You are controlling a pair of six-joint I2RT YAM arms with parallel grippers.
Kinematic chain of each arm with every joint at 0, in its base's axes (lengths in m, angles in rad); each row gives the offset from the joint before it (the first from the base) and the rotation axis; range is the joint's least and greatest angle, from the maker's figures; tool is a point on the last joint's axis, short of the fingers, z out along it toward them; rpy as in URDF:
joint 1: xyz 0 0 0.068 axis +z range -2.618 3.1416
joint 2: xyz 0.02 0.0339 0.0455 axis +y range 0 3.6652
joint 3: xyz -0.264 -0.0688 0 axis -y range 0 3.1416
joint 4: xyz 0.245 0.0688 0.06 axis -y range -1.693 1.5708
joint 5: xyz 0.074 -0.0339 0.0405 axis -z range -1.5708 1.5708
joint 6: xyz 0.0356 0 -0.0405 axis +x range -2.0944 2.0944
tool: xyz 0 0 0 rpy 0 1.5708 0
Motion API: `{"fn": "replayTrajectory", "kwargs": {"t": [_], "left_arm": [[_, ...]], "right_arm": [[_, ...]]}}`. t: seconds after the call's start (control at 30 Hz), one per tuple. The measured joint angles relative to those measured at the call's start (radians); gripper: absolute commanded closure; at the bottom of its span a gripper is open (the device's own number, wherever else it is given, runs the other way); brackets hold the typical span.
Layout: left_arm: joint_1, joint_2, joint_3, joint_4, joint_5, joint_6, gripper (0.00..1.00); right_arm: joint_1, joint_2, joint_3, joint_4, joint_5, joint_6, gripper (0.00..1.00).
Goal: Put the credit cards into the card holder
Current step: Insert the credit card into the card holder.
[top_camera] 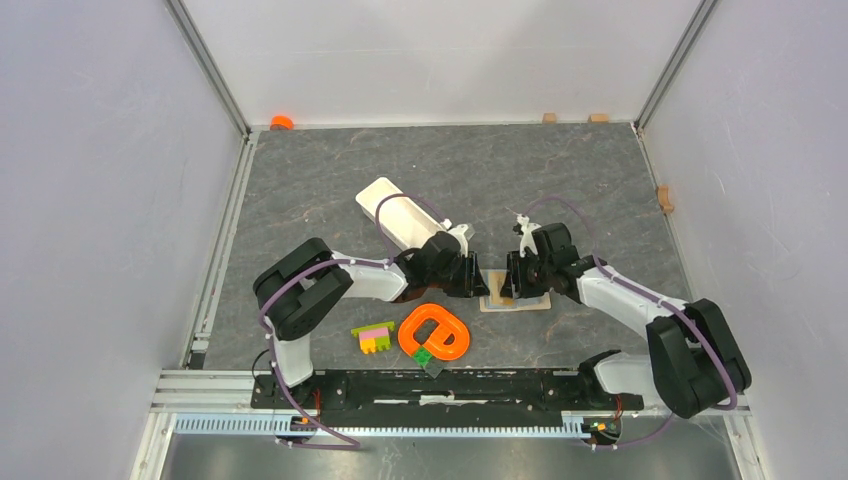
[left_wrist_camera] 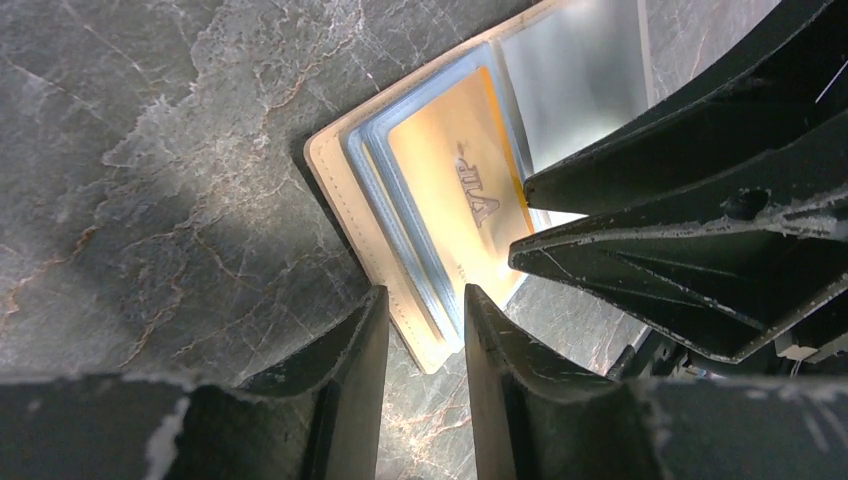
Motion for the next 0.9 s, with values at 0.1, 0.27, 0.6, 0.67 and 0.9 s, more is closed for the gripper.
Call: {"fn": "replayTrajectory", "kwargs": {"t": [0.1,0.27,0.6,0.67,0.9], "left_arm": [[0.000,0.000,0.000,-0.001,-0.002,0.000,0.60],[0.000,0.000,-0.001,-0.001,-0.003,0.001,0.60],[0.000,-0.089,-0.011,-0.069,-0.008,0.040,0.33],[0.004,-0.152,-0.009,-0.119,-0.010,0.063,0.28],[0.047,-0.347,0.105,-0.412,-0.002,0.167,0.20]], "right_arm": [[0.020,0.005,0.006,0.003,0.004,0.002,0.61],[0.045,0.005,0.018,0.005,0.005,0.003,0.60],[0.042,-0.045,0.139,-0.087,0.084,-0.013,0.41],[0.006,-0.079,0.163,-0.099,0.108,-0.021,0.39],[-0.251,-0.184,0.091,-0.096,0.174,-0.029,0.42]]}}
